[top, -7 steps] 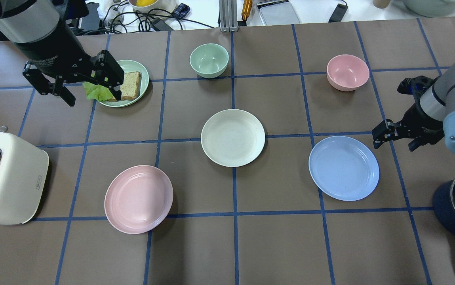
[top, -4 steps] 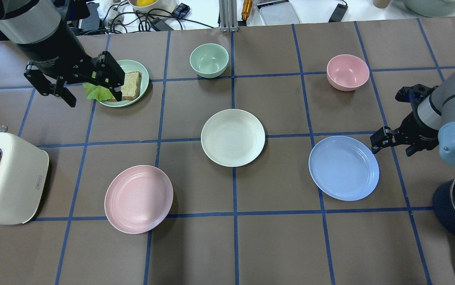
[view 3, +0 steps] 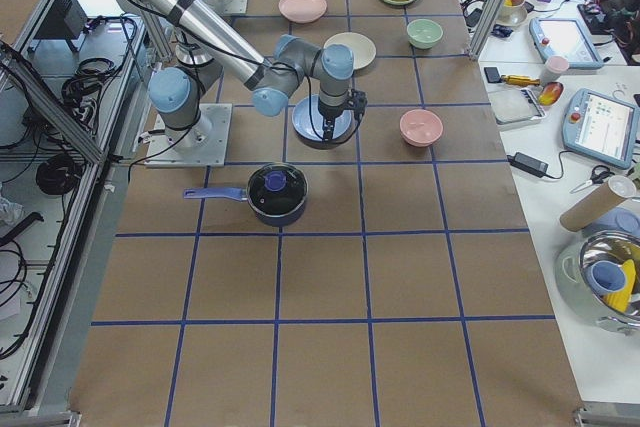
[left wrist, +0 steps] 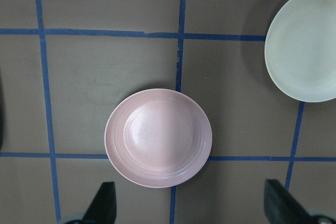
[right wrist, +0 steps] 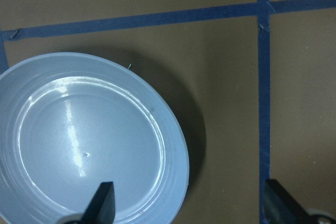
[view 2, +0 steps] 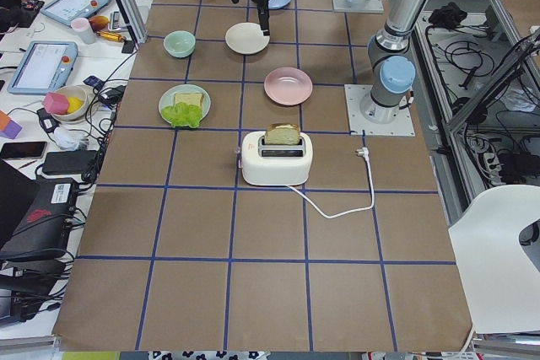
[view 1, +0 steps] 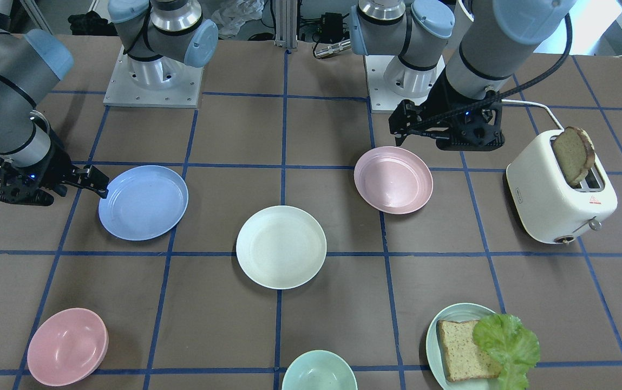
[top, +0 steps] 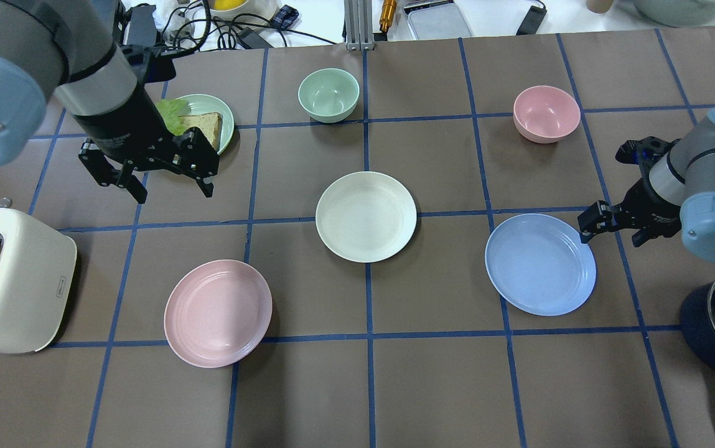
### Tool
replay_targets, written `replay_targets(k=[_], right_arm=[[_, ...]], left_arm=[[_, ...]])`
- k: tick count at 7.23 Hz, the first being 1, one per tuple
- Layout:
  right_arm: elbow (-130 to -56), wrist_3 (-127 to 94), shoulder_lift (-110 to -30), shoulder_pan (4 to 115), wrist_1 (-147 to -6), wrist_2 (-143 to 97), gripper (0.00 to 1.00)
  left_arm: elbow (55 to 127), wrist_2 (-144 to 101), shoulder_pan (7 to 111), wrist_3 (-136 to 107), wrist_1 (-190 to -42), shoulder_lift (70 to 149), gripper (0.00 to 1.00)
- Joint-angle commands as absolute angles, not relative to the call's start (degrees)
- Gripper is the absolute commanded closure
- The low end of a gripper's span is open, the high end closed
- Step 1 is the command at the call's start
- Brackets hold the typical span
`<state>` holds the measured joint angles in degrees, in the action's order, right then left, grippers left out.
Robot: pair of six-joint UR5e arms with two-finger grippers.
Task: Stack three plates with pink and blue
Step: 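Grasp the pink plate rim with the left gripper while the right grasps the blue plate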
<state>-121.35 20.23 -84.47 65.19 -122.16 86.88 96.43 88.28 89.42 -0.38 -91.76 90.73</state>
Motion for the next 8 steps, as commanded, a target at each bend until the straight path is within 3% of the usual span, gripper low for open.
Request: replay_targets(k=[1, 2, 4, 5, 6, 7, 8], right_arm=[[-121.4, 20.3, -84.4, 65.1, -122.3, 86.8, 0.0], [-121.4, 20.3, -84.4, 65.1, -122.4, 86.8, 0.0], [-121.5, 20.3, -84.4, 65.2, -122.4, 86.7, 0.02], [-121.5, 20.3, -84.4, 65.1, -122.4, 86.6, 0.02], [-121.5, 20.3, -84.4, 65.2, -122.3, 86.6, 0.04], [-121.6, 20.3, -84.2, 65.1, -122.3, 86.1, 0.05], [-121.5, 20.3, -83.0, 65.1, -122.4, 85.3, 0.05]], left_arm=[[111.5, 88.4, 95.2, -1.1, -75.0, 91.2, 0.0], [120.2, 88.4, 96.5, -1.0, -65.3, 91.3, 0.0], [130.2, 88.9, 96.9, -1.0, -53.6, 92.8, 0.0], [132.4, 89.4, 97.1, -1.2, -46.4, 94.0, 0.11], [132.6, 89.5, 97.6, -1.2, -45.4, 95.2, 0.3], [132.7, 89.6, 98.5, -1.4, -45.4, 95.8, 0.33], [132.7, 90.0, 99.1, -1.5, -45.4, 96.3, 0.52]])
